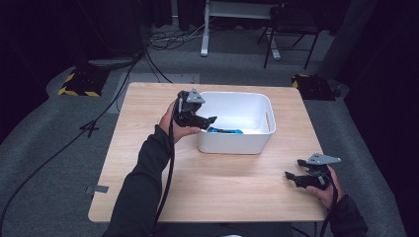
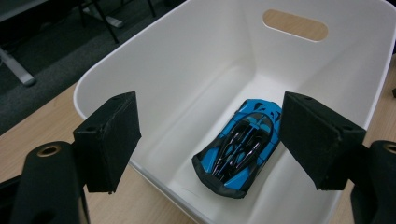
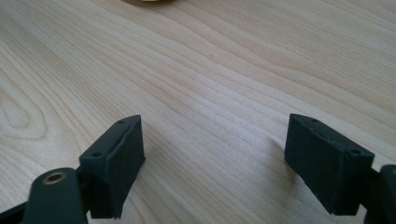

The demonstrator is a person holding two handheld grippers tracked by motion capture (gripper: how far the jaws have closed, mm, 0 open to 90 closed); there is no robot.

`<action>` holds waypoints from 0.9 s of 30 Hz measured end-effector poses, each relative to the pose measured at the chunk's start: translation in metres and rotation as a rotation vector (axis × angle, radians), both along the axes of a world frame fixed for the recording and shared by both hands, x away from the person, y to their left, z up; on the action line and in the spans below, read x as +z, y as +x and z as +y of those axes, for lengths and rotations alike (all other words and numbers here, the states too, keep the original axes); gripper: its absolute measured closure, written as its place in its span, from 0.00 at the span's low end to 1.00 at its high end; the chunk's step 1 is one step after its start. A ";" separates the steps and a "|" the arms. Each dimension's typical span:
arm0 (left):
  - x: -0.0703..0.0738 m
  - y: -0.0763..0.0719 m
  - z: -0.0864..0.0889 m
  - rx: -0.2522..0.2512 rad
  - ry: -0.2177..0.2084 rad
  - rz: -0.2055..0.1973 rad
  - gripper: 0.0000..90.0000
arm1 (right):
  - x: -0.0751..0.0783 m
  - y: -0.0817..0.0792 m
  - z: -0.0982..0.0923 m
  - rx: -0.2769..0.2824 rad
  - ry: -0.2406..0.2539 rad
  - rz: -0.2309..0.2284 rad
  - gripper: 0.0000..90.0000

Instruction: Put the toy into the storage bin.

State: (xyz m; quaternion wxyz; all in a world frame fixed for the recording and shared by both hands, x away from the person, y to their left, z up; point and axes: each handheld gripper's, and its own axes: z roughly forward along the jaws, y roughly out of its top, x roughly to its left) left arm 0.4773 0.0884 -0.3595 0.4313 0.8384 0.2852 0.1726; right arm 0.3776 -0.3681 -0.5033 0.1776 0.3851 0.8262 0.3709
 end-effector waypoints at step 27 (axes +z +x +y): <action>0.012 -0.025 0.028 0.084 0.000 -0.107 0.18 | 0.000 0.000 0.000 0.001 0.000 0.000 0.22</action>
